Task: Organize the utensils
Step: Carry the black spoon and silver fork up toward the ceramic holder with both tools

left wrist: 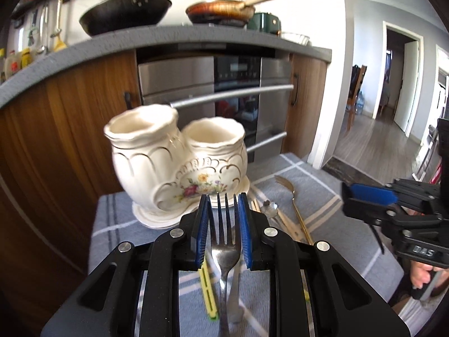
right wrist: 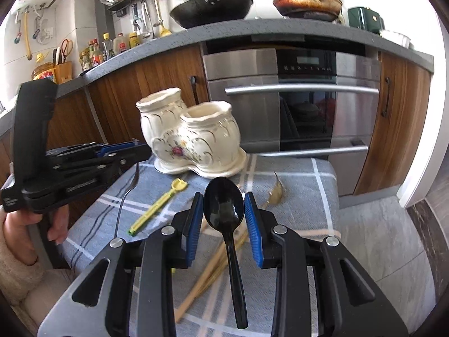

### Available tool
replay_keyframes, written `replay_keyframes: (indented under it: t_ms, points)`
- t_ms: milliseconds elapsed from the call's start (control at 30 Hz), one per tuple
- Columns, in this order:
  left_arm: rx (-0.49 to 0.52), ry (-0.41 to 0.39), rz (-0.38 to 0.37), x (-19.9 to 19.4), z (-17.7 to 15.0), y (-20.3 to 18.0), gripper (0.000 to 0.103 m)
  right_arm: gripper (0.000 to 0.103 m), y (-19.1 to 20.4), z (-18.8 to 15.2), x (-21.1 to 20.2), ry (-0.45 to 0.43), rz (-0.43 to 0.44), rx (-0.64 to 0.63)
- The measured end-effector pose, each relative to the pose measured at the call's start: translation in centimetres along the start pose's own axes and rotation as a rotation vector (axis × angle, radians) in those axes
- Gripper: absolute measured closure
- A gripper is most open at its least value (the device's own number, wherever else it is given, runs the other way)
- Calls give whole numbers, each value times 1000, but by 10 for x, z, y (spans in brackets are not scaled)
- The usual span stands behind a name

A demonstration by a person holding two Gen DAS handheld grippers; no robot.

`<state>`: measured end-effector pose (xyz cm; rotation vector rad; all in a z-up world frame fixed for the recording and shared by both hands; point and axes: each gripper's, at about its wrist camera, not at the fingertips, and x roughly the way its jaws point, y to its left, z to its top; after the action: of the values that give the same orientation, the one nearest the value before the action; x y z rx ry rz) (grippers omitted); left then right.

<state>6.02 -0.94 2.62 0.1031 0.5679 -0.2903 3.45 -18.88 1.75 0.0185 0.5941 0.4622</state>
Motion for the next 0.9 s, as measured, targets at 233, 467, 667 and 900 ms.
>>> replay_keyframes:
  t_ms: [233, 467, 667, 900]
  points:
    - [-38, -64, -21, -40, -4, 15, 82, 73, 27, 14, -2, -65, 0, -26]
    - [-66, -109, -40, -73, -4, 29, 84, 73, 44, 27, -4, -98, -5, -26]
    - [-83, -107, -66, -80, -6, 39, 92, 73, 50, 34, -5, -113, 5, -15]
    - [-111, -78, -81, -75, -11, 48, 100, 73, 57, 33, -1, -106, 18, -22]
